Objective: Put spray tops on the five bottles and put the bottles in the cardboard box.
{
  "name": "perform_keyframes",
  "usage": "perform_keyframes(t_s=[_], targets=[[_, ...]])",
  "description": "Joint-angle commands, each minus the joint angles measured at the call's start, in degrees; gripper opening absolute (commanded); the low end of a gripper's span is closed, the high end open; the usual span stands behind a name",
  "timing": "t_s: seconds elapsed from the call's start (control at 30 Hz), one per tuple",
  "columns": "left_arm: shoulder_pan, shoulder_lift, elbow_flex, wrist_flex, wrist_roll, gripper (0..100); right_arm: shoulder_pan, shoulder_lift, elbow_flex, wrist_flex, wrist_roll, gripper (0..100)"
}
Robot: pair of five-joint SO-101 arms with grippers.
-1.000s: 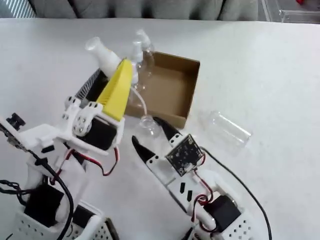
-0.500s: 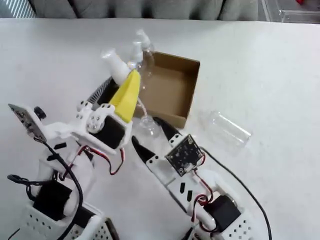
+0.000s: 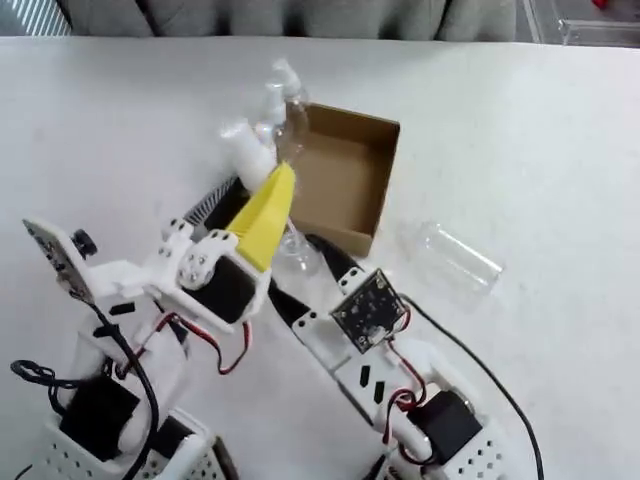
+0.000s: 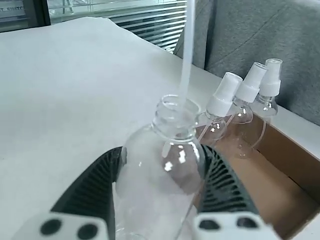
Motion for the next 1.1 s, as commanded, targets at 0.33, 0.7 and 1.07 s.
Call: perform_keyframes(t_s=[0.33, 0.7, 1.07], targets=[[0.9, -1.0, 3.9, 8.0, -11.3, 2, 0.1, -0.6, -0.7, -1.7, -0.5, 1.5], [0.9, -1.1, 5.1, 8.6, -11.3, 6, 0.1, -0.6, -0.7, -1.5, -0.5, 1.5], [1.0, -1.2, 4.9, 12.2, -11.1, 29, 0.2, -0.6, -0.7, -1.4, -0.4, 1.5]])
